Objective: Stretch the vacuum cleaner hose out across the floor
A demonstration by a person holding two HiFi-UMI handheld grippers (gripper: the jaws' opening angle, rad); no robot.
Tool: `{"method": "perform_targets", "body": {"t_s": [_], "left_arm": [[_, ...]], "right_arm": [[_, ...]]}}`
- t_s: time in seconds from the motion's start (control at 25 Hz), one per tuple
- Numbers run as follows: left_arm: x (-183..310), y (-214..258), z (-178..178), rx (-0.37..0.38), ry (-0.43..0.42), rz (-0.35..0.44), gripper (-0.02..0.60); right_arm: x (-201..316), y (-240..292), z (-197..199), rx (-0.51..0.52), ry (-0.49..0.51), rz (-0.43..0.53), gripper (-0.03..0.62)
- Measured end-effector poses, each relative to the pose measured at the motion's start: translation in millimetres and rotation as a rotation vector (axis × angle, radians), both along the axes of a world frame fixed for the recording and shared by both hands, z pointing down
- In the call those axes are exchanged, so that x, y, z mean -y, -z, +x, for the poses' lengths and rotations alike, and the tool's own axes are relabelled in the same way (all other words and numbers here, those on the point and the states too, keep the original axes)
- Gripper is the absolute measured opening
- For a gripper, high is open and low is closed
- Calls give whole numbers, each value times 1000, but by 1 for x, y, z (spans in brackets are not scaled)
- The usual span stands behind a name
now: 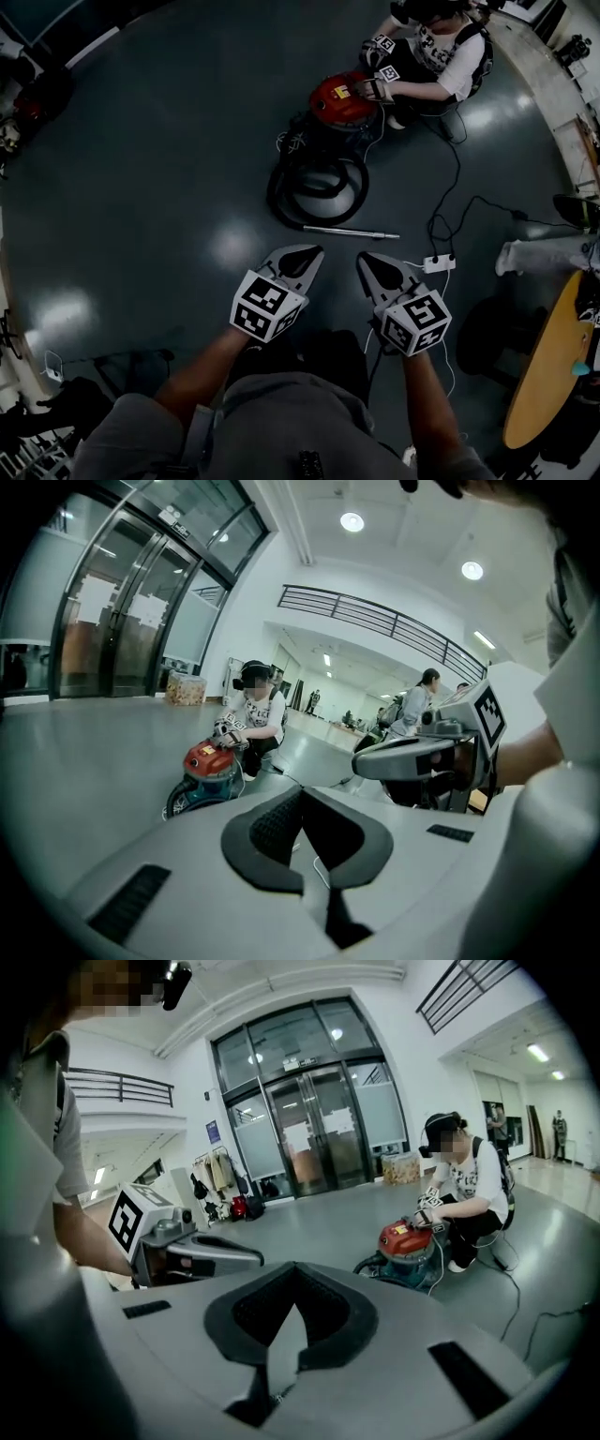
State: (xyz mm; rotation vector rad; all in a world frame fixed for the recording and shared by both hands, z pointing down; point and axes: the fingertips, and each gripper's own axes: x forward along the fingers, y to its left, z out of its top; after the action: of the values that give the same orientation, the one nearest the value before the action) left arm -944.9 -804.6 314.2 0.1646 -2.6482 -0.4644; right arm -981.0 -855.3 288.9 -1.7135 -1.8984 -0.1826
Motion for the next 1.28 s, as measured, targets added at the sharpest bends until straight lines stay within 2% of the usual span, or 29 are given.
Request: {"method": "perform_targets", "body": {"t_s": [0.32, 0.52, 0.68, 0.88, 1.08, 1.28], "left_arm": [[-72, -134, 6, -124, 167, 64, 8], [-102, -243, 4, -175, 253, 78, 8], [-110, -335, 16, -222, 341, 96, 8], [-136, -435, 27, -259, 428, 88, 8], [-158, -526, 42, -305, 472, 91, 8], [-176, -592, 45, -335, 457, 116, 8]], "right_arm": [[-71, -156, -9, -63, 170, 164, 6], [-108, -290, -19, -60, 282, 237, 6], [-123, -400, -4, -29, 403, 295, 6], [-152, -514, 6, -40, 464, 338, 6], [-184, -625, -1, 5, 469, 404, 11], [-221, -718, 0, 34, 507, 441, 135]]}}
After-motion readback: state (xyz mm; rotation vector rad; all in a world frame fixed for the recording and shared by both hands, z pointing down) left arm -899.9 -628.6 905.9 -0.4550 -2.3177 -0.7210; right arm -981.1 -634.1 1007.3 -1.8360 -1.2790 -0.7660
